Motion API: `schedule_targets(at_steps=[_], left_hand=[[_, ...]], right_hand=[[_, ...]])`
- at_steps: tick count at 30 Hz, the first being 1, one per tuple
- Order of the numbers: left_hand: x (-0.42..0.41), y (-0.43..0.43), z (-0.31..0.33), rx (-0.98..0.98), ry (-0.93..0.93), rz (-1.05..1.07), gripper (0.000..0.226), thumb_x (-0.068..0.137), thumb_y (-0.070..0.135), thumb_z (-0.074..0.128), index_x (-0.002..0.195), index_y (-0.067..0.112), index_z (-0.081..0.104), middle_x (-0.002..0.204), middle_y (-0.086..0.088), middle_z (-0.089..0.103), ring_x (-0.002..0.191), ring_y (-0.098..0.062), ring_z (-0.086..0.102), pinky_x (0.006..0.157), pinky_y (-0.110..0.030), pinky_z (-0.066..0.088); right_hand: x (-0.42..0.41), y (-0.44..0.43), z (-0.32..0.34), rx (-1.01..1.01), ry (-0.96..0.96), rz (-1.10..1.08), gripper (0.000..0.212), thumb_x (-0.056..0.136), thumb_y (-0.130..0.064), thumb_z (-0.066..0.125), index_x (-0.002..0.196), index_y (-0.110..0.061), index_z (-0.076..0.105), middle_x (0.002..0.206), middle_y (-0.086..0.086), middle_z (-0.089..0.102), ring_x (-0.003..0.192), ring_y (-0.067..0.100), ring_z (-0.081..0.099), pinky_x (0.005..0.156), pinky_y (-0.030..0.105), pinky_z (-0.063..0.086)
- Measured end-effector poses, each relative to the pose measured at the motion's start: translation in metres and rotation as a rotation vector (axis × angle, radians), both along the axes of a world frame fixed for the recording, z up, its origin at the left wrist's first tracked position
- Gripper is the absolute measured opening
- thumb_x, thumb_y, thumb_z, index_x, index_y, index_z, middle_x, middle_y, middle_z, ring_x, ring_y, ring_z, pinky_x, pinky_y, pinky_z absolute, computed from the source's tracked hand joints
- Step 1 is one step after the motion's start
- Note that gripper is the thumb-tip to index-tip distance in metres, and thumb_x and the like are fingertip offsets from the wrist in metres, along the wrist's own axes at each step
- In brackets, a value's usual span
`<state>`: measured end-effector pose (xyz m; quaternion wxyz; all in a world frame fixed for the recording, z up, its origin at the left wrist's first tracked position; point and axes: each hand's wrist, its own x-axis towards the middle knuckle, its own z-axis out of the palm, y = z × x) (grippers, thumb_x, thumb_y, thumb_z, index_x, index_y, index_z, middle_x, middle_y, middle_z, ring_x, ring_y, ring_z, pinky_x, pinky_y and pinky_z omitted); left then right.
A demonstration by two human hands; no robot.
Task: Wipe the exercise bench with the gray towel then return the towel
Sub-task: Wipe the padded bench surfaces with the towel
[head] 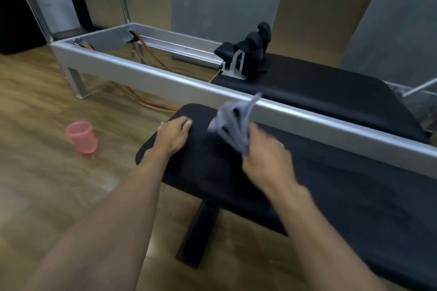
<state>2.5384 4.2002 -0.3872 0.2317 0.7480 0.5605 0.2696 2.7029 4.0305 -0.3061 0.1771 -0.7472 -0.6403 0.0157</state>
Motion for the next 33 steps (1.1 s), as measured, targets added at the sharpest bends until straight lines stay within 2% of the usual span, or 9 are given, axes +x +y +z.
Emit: schedule_targets(at_steps=[2,4,6,8,18,23,27,30,33], left_hand=[[-0.007,0.009,-0.014,0.075,0.060,0.009,0.028,0.099,0.021,0.044,0.114,0.019,0.067,0.121,-0.001,0.068,0.113,-0.026,0.059,0.101,-0.042,0.040],[-0.008,0.017,-0.019,0.132,0.089,-0.006,0.025,0.095,0.016,0.051,0.112,0.022,0.068,0.121,0.004,0.068,0.113,-0.022,0.060,0.097,-0.039,0.044],[-0.008,0.023,-0.022,0.149,0.089,-0.020,0.025,0.092,0.015,0.054,0.110,0.024,0.068,0.120,0.005,0.067,0.115,-0.021,0.059,0.096,-0.039,0.044],[-0.009,0.026,-0.022,0.159,0.095,-0.041,0.025,0.092,0.015,0.054,0.111,0.024,0.069,0.121,0.004,0.068,0.117,-0.022,0.059,0.097,-0.041,0.044],[-0.015,0.024,-0.026,0.170,0.129,-0.097,0.031,0.094,0.012,0.051,0.121,0.019,0.065,0.130,-0.006,0.063,0.124,-0.028,0.053,0.101,-0.040,0.041],[-0.015,0.027,-0.027,0.187,0.139,-0.091,0.029,0.095,0.019,0.049,0.118,0.026,0.067,0.126,0.002,0.066,0.121,-0.021,0.056,0.093,-0.038,0.039],[-0.014,0.027,-0.028,0.217,0.167,-0.089,0.031,0.096,0.020,0.049,0.121,0.027,0.064,0.130,0.001,0.063,0.121,-0.024,0.056,0.093,-0.039,0.040],[-0.014,0.028,-0.029,0.238,0.175,-0.088,0.030,0.096,0.022,0.048,0.121,0.028,0.064,0.129,-0.001,0.064,0.120,-0.024,0.056,0.093,-0.040,0.041],[-0.013,0.028,-0.031,0.246,0.184,-0.081,0.026,0.096,0.020,0.047,0.112,0.025,0.067,0.118,-0.003,0.068,0.113,-0.027,0.058,0.086,-0.038,0.040]], right_hand=[[-0.020,0.006,-0.035,-0.158,-0.053,0.069,0.050,0.087,-0.033,0.057,0.133,-0.029,0.038,0.127,0.003,0.056,0.116,0.029,0.053,0.091,0.045,0.042],[-0.027,0.019,-0.053,-0.245,-0.060,0.027,0.072,0.080,-0.064,0.054,0.140,-0.033,0.032,0.150,0.004,0.035,0.139,0.028,0.030,0.109,0.056,0.024],[-0.029,0.035,-0.056,-0.325,-0.028,-0.025,0.100,0.074,-0.078,0.050,0.154,-0.031,0.011,0.163,0.006,0.009,0.150,0.030,0.002,0.114,0.065,0.002],[-0.031,0.051,-0.057,-0.368,-0.055,-0.039,0.106,0.078,-0.078,0.046,0.157,-0.027,-0.002,0.166,0.007,0.000,0.151,0.035,-0.004,0.113,0.070,-0.001],[-0.069,0.049,-0.072,-0.198,-0.129,0.022,0.054,0.096,-0.046,0.045,0.145,-0.026,0.038,0.158,-0.003,0.034,0.146,0.033,0.024,0.112,0.068,0.017],[-0.080,0.012,-0.075,-0.192,-0.125,0.166,0.069,0.094,-0.047,0.053,0.153,-0.029,0.024,0.164,-0.005,0.020,0.151,0.024,0.014,0.120,0.053,0.009],[-0.057,0.030,-0.074,-0.214,-0.085,0.034,0.085,0.087,-0.064,0.048,0.156,-0.028,0.013,0.164,-0.003,0.018,0.151,0.025,0.012,0.118,0.053,0.007],[-0.048,0.076,-0.074,-0.159,-0.089,-0.049,0.065,0.087,-0.049,0.050,0.145,-0.022,0.037,0.149,0.005,0.046,0.140,0.034,0.035,0.115,0.061,0.018],[-0.038,0.121,-0.072,-0.081,-0.093,-0.033,0.043,0.089,-0.039,0.053,0.125,-0.016,0.051,0.124,0.011,0.063,0.116,0.035,0.055,0.103,0.049,0.037]])
